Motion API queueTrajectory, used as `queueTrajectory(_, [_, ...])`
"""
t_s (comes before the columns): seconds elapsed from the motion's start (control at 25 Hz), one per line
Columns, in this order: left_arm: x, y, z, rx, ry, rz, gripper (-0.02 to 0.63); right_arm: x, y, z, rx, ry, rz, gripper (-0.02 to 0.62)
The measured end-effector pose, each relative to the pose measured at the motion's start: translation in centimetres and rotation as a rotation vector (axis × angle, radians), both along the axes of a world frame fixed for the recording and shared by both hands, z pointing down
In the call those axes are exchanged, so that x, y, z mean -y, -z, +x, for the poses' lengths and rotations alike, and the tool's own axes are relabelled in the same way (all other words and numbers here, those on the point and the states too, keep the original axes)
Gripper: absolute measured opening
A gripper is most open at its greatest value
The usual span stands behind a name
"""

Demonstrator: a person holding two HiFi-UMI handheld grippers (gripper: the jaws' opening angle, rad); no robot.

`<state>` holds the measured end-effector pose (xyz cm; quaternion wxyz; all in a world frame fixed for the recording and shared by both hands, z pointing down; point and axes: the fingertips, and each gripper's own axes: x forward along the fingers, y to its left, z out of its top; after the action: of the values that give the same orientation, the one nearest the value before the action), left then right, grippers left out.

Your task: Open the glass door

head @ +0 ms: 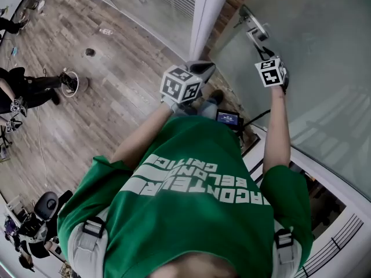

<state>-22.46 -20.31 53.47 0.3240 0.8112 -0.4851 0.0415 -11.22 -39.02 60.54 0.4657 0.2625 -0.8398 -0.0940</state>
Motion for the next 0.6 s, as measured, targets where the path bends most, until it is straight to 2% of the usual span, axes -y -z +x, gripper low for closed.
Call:
queueTrajectory(0.32, [0.9,-1.2,1.5,0.017,-0.009,-0.008,0.015,1.3,-0.8,0.7,0.017,-0.003,0.019,0.081])
queueTrajectory(0.48, [4.8,-0.4,2.1,0.018,0.0,-0.027,0.015,4.9,-0.1,0.9,0.008,0.005,0.012,0.08])
queueTrajectory(0.6, [5.2,-0.6,2.7,0.027,-0.006,-0.027,0.015,5.1,-0.1,1.2,0.012,0.002,0.024,0.08])
